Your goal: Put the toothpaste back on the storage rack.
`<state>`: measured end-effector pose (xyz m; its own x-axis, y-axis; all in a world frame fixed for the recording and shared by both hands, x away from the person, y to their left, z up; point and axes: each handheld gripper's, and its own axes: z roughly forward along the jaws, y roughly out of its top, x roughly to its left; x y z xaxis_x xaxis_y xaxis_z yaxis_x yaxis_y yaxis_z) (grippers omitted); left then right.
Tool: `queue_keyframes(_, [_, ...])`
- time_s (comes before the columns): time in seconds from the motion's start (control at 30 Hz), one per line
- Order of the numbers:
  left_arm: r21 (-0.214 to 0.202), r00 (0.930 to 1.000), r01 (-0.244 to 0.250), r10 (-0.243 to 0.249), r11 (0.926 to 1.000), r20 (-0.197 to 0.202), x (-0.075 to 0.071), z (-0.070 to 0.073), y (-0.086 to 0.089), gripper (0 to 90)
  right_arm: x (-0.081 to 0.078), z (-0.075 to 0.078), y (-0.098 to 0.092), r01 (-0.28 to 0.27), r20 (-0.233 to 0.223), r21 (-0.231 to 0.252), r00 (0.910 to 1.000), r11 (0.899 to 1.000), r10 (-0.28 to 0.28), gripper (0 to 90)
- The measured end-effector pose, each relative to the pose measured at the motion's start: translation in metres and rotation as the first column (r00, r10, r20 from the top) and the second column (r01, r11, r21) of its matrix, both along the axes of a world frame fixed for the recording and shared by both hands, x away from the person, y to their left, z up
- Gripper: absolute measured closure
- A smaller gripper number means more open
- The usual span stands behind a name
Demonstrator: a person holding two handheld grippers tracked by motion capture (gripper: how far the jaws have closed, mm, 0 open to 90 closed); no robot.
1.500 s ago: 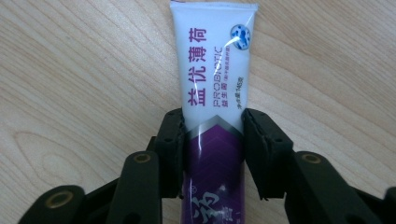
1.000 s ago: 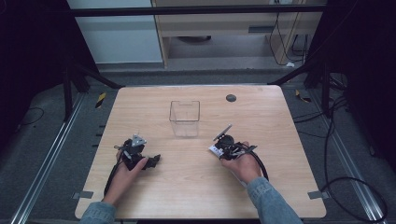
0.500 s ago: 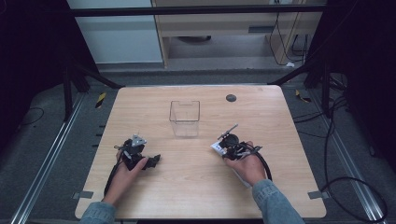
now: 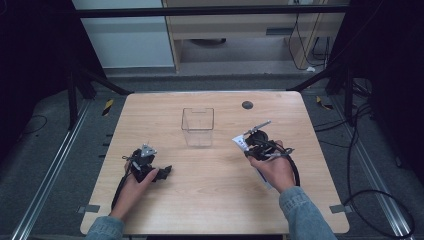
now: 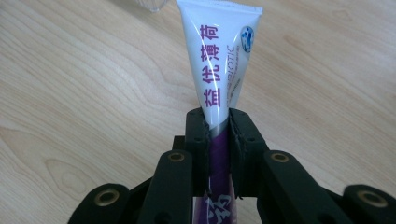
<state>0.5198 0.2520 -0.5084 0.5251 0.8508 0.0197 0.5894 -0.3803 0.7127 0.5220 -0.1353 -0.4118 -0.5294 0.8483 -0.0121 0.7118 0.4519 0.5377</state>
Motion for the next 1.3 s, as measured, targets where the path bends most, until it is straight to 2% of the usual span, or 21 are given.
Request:
queue_keyframes(0.43, [0.000,1.0000,0.000,0.000,1.0000,0.000,0.000,0.000,0.000,0.0,0.007,0.023,-0.007,0.026,0.086,0.073,0.9958,0.997,-0.032,79.1])
queue_keyframes(0.7, [0.001,1.0000,0.000,0.000,1.0000,0.000,0.000,0.000,0.000,0.0,0.013,0.032,-0.007,0.030,0.151,0.109,0.9874,0.994,-0.047,79.1])
queue_keyframes(0.77, [0.000,1.0000,0.000,0.000,1.0000,0.000,0.000,0.000,0.000,0.0,0.018,0.036,-0.007,0.042,0.176,0.136,0.9821,0.990,-0.066,79.1])
queue_keyframes(1.0, [0.001,1.0000,0.000,0.000,1.0000,0.000,0.000,0.000,0.000,0.0,0.026,0.043,-0.002,0.061,0.227,0.173,0.9687,0.983,-0.100,79.0])
queue_keyframes(1.03, [0.001,1.0000,0.000,0.000,1.0000,0.000,0.000,0.000,0.000,0.0,0.026,0.043,-0.002,0.061,0.227,0.173,0.9687,0.983,-0.100,79.0])
queue_keyframes(1.07, [0.001,1.0000,0.000,0.000,1.0000,0.000,0.000,0.000,0.000,0.0,0.029,0.046,0.002,0.064,0.248,0.179,0.9626,0.982,-0.108,79.1])
queue_keyframes(1.3, [0.000,1.0000,0.000,0.000,1.0000,0.000,0.000,0.000,0.000,0.0,0.036,0.054,0.012,0.062,0.296,0.200,0.9477,0.978,-0.121,79.1])
